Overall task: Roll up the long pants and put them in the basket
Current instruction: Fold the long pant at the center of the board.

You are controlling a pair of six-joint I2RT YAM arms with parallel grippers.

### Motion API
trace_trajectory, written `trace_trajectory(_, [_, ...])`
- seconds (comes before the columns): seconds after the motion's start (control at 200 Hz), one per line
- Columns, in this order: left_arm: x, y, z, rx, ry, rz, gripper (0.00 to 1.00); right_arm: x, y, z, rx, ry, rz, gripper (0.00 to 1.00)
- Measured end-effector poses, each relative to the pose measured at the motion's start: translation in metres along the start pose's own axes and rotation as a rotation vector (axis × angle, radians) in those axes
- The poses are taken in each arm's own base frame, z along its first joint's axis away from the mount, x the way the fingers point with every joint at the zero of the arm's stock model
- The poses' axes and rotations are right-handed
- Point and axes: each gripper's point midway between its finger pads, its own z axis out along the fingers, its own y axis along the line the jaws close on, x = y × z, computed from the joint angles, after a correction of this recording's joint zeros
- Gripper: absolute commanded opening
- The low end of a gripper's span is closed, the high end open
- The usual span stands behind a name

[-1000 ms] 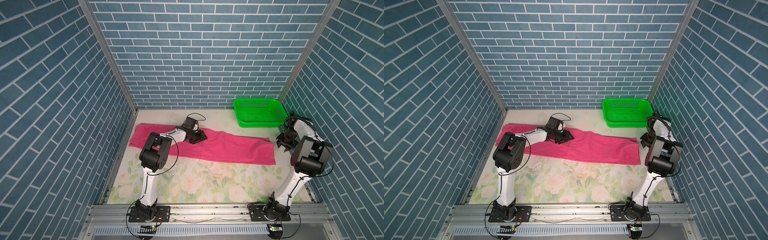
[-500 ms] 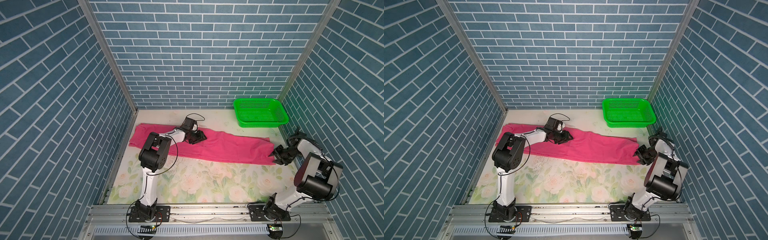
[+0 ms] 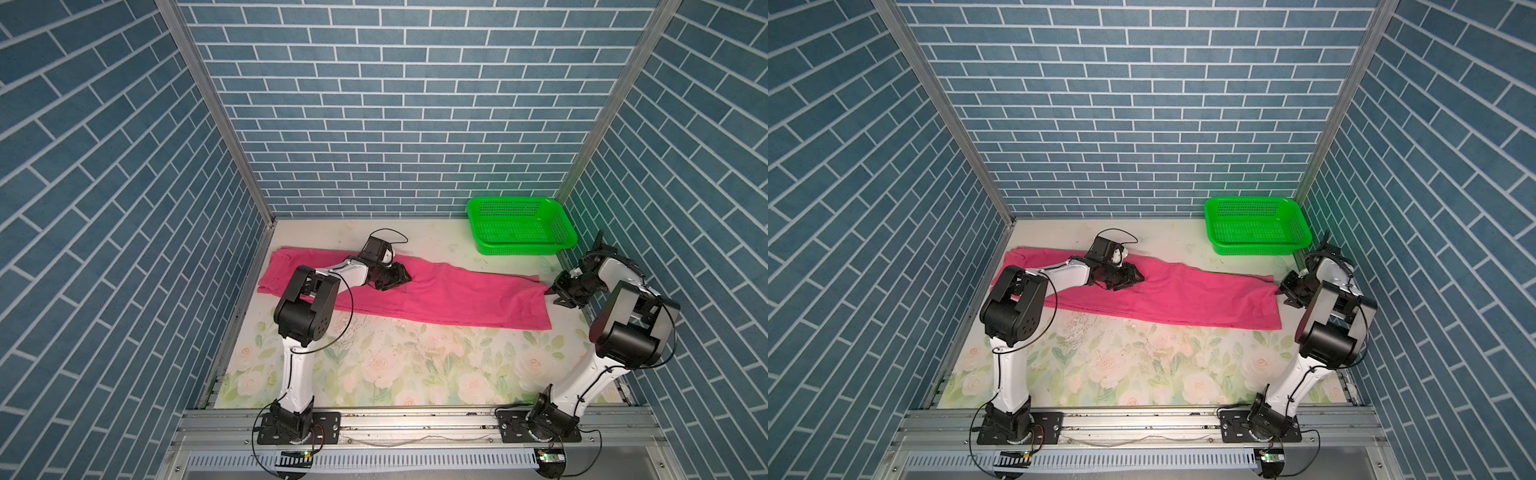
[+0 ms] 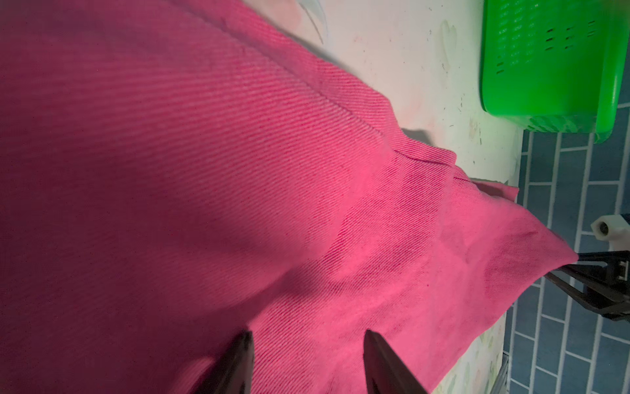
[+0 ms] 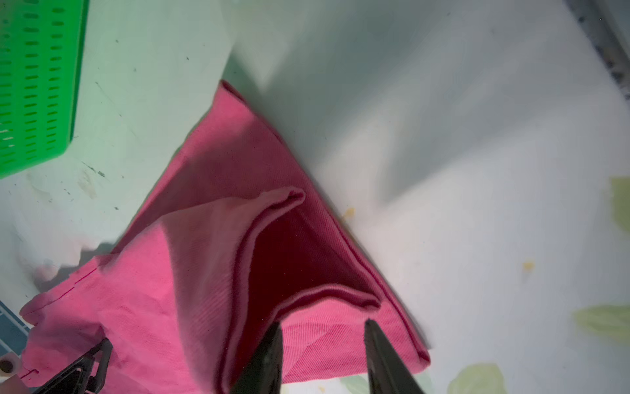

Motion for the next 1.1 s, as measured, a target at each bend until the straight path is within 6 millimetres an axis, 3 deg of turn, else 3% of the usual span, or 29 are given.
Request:
trace_trajectory(0.37, [0.0,0.0,0.0,0.002,0.001,-0.001,0.57,0.034,-0.013,0.027,0.002,0.102,0.022,0.35])
trace_trajectory(0.785, [0.0,0.001,0.0,0.001,0.002,-0.002,0.57,0.029,-0.015,0.036,0.008,0.122,0.017,0.2])
trace_trajectory(0.945, [0.0,0.001,-0.001,0.001,0.002,-0.001,0.57,0.028,-0.017,0.038,0.024,0.122,0.027,0.0])
trace_trajectory(1.1, [0.0,0.001,-0.001,0.001,0.002,-0.001,0.57,0.029,-0.017,0.039,0.035,0.123,0.033,0.0])
